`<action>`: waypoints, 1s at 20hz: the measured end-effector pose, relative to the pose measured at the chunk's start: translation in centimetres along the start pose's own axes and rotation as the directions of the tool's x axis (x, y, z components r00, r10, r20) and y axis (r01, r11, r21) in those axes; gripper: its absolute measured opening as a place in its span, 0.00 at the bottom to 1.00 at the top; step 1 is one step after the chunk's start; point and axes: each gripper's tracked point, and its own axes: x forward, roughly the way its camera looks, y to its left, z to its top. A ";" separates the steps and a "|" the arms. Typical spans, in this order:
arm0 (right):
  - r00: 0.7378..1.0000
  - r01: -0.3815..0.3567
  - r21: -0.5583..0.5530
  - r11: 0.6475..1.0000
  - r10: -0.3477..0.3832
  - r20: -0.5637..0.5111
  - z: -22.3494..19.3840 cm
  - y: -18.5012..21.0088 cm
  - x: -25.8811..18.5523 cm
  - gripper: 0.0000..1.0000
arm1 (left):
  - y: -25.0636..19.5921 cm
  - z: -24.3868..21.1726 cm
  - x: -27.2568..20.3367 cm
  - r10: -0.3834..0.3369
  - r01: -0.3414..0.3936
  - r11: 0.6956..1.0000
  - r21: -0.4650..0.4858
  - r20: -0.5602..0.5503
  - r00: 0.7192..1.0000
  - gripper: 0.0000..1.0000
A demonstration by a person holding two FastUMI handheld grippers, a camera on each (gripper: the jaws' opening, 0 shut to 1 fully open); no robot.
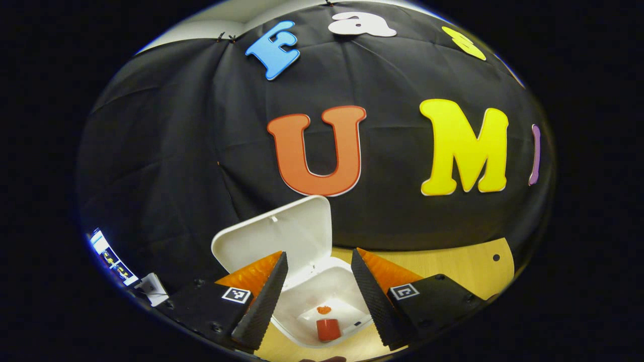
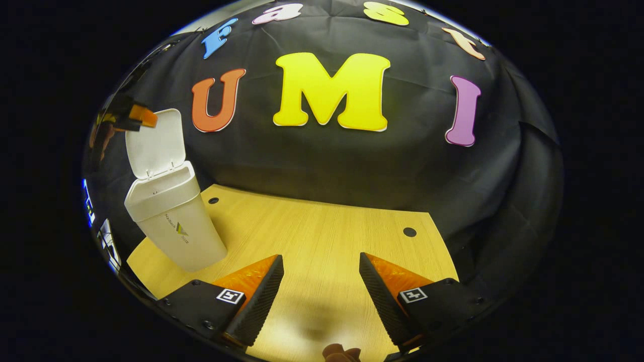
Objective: Press the lid of the desktop garbage bin to open it, pick up the crumpled paper on the desktop and throw it into the bin, then pick up the pop can on the desktop and drop it into the bin, and finally close the garbage bin lid.
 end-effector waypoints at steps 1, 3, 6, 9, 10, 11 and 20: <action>1.000 0.005 0.009 1.000 -0.005 -0.004 -0.1 -0.4 0.0 0.96 | 0.6 1.4 0.3 0.015 -0.014 1.000 -0.012 0.021 1.000 0.84; 1.000 0.019 0.022 1.000 -0.018 -0.010 -0.4 -1.2 0.2 0.96 | 1.9 4.0 1.1 0.048 -0.046 0.998 -0.036 0.065 0.997 0.84; 0.999 0.030 0.042 0.999 -0.029 -0.023 -0.6 -1.7 0.2 0.96 | 4.1 6.5 2.7 0.099 -0.094 0.994 -0.053 0.092 0.991 0.84; 0.999 0.044 0.036 0.998 -0.044 -0.020 -0.5 -2.4 0.2 0.96 | 5.9 7.6 5.0 0.128 -0.118 0.989 -0.094 0.104 0.986 0.84; 0.998 0.053 0.033 0.998 -0.052 -0.024 -0.7 -2.6 0.2 0.96 | 6.6 7.3 5.8 0.143 -0.133 0.985 -0.108 0.095 0.985 0.86; 0.998 0.059 0.033 0.998 -0.058 -0.031 -0.8 -2.8 0.2 0.96 | 7.0 6.7 6.7 0.151 -0.141 0.982 -0.125 0.078 0.985 0.86; 0.995 0.067 0.019 0.998 -0.065 -0.078 -2.3 -3.0 0.8 0.96 | 6.8 2.3 10.2 0.162 -0.173 0.956 -0.238 -0.067 0.985 0.88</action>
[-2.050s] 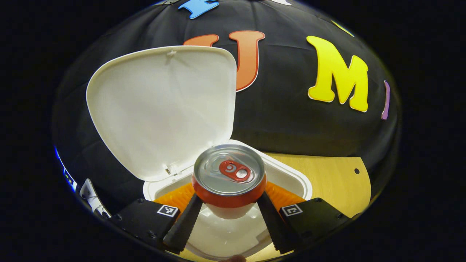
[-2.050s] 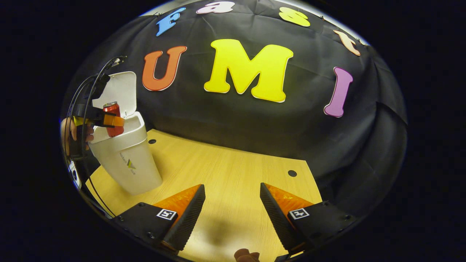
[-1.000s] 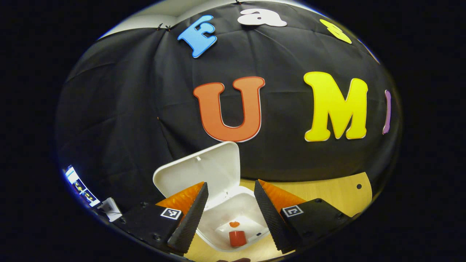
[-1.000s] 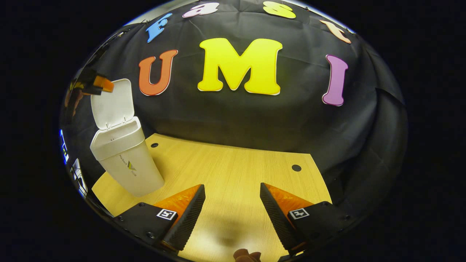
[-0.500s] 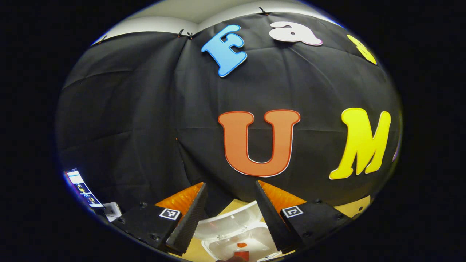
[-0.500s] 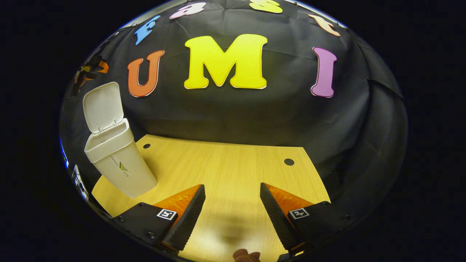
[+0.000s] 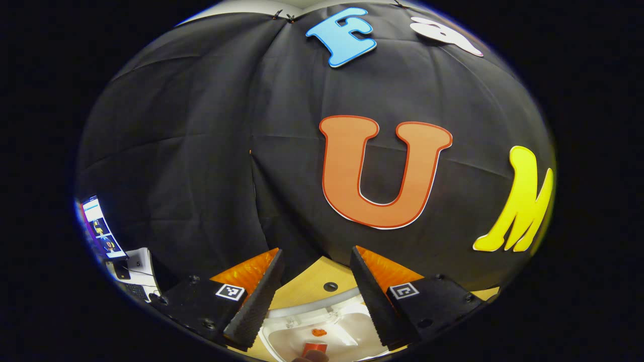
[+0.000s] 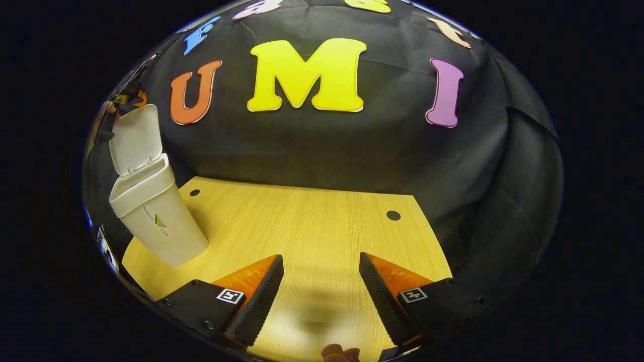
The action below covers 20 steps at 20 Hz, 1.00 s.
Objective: Press the lid of the desktop garbage bin to open it, pick up the crumpled paper on the desktop and throw it into the bin, then pick up the pop can on the desktop and drop it into the bin, and finally close the garbage bin lid.
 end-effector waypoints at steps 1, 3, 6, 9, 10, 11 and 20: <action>1.000 -0.009 -0.006 1.000 0.009 0.003 0.0 0.2 0.0 0.96 | -0.3 -0.5 -0.3 0.000 0.000 1.000 -0.005 -0.005 1.000 0.88; 1.000 -0.030 -0.019 0.999 0.030 0.003 -0.3 0.6 0.1 0.96 | -0.7 -1.3 -1.9 0.003 -0.003 0.999 -0.039 -0.005 1.000 0.89; 0.998 -0.054 -0.016 0.998 0.054 0.010 -0.5 0.6 -0.2 0.96 | -1.9 -3.3 -4.0 -0.018 0.016 0.997 -0.081 -0.015 1.000 0.92; 0.996 -0.077 -0.026 0.997 0.078 0.049 0.1 0.6 -0.2 0.96 | -2.8 -5.4 -6.2 -0.011 0.011 0.999 -0.033 0.003 1.000 0.93; 0.995 -0.080 -0.030 0.996 0.081 0.052 -0.1 0.5 -0.3 0.96 | -3.2 -6.3 -6.8 -0.010 0.010 1.000 -0.012 0.003 1.000 0.93; 0.995 -0.089 -0.028 0.996 0.090 0.051 -0.3 0.7 -0.3 0.96 | -3.5 -7.3 -7.4 -0.005 0.005 1.000 0.000 0.004 1.000 0.93; 0.985 -0.163 -0.052 0.985 0.165 0.052 -2.8 0.6 -2.0 0.96 | -5.5 -15.5 -9.6 0.024 -0.022 0.997 0.070 -0.032 0.999 0.92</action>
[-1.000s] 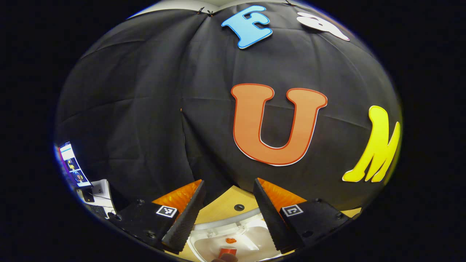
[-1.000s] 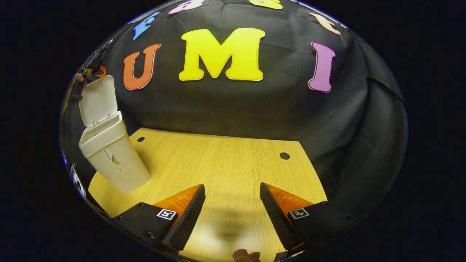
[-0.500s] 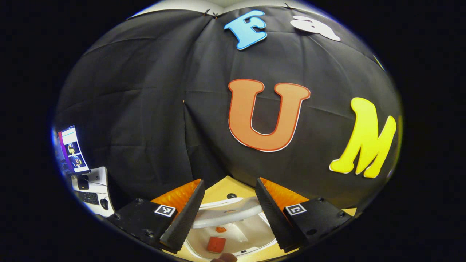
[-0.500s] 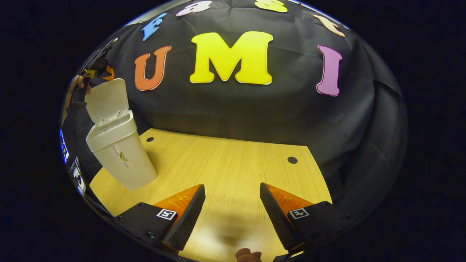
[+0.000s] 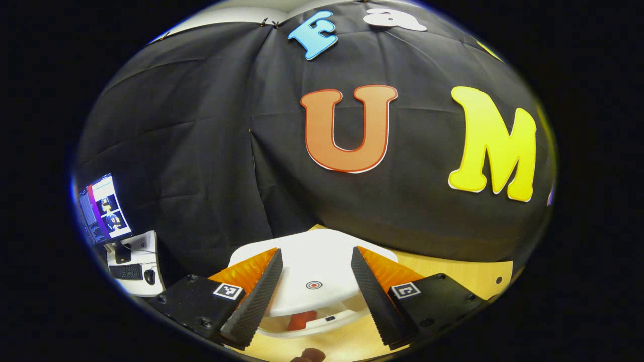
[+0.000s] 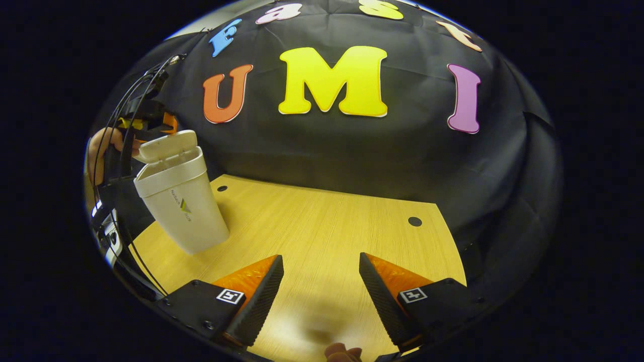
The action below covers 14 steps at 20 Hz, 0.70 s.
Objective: Press the lid of the desktop garbage bin to open it, pick up the crumpled paper on the desktop and throw it into the bin, then pick up the pop can on the desktop and drop it into the bin, and finally close the garbage bin lid.
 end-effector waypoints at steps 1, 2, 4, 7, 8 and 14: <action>1.000 0.002 0.005 1.000 -0.002 -0.007 -0.4 -0.3 -0.1 0.95 | 0.0 -0.9 0.0 0.004 -0.004 1.000 -0.004 -0.018 1.000 0.91; 1.000 0.000 0.010 1.000 0.000 -0.015 -0.8 -0.4 -0.1 0.96 | -0.1 -1.7 0.0 0.005 -0.005 1.000 -0.011 -0.043 0.999 0.92; 1.000 0.002 0.025 1.000 -0.001 -0.028 -1.4 -0.8 -0.1 0.96 | -0.3 -2.8 0.0 0.012 -0.013 1.000 -0.024 -0.067 0.998 0.93; 0.999 0.005 0.036 0.999 -0.004 -0.035 -2.0 -1.3 -0.1 0.96 | -0.5 -5.1 0.0 0.019 -0.021 1.000 -0.013 -0.134 0.991 0.92; 0.999 0.005 0.040 0.999 -0.003 -0.040 -2.1 -1.3 -0.1 0.95 | -0.6 -4.6 0.2 0.023 -0.023 1.000 0.000 -0.092 0.996 0.92; 0.998 0.004 0.042 0.999 -0.001 -0.070 -3.4 -1.2 0.0 0.96 | -0.7 -5.4 0.3 0.008 -0.010 1.000 -0.023 -0.086 0.996 0.94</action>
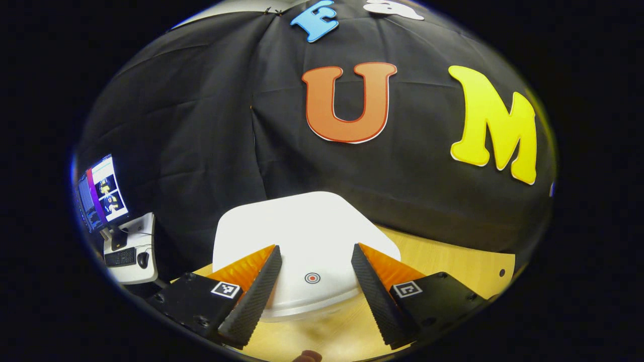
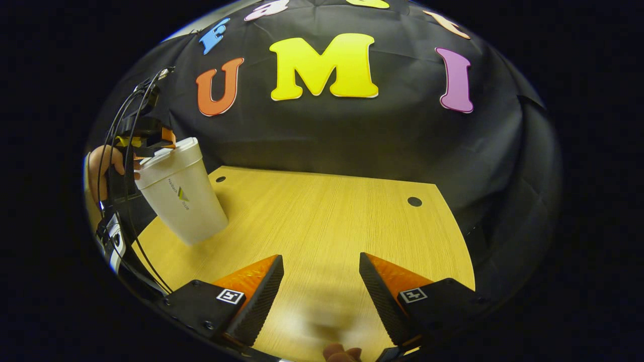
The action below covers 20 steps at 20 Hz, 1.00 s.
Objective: Press the lid of the desktop garbage bin to open it, pick up the crumpled paper on the desktop and throw it into the bin, then pick up the pop can on the desktop and drop it into the bin, and finally close the garbage bin lid.
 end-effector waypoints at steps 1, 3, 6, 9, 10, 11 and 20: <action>1.000 -0.001 0.000 1.000 0.001 0.001 0.0 0.1 0.0 0.96 | 0.0 -0.4 -0.2 0.007 -0.007 1.000 -0.003 -0.016 1.000 0.94; 1.000 0.002 0.003 1.000 -0.002 0.006 0.2 0.2 0.0 0.95 | 0.1 -0.2 0.1 0.016 -0.016 1.000 0.000 0.007 1.000 0.95; 1.000 -0.003 0.008 1.000 0.002 0.021 1.1 0.8 -0.4 0.96 | 0.0 0.5 -0.1 0.017 -0.019 0.999 0.033 0.052 0.999 0.94; 0.999 -0.001 -0.005 1.000 0.001 0.054 2.6 1.1 -1.0 0.96 | -0.3 0.3 -0.3 -0.018 0.018 1.000 0.018 0.035 0.999 0.94; 0.998 0.001 -0.006 1.000 -0.001 0.064 3.1 1.2 -1.2 0.95 | -0.4 0.4 -0.6 -0.028 0.028 1.000 0.008 0.028 0.999 0.93; 0.997 0.009 -0.007 1.000 -0.009 0.074 3.6 1.1 -1.4 0.95 | -0.6 1.0 -0.7 -0.041 0.041 0.999 0.006 0.031 0.999 0.94; 0.977 0.077 0.032 0.997 -0.081 0.196 9.4 1.1 -4.4 0.95 | -2.0 2.9 -7.4 -0.255 0.253 0.967 0.032 0.127 0.959 0.94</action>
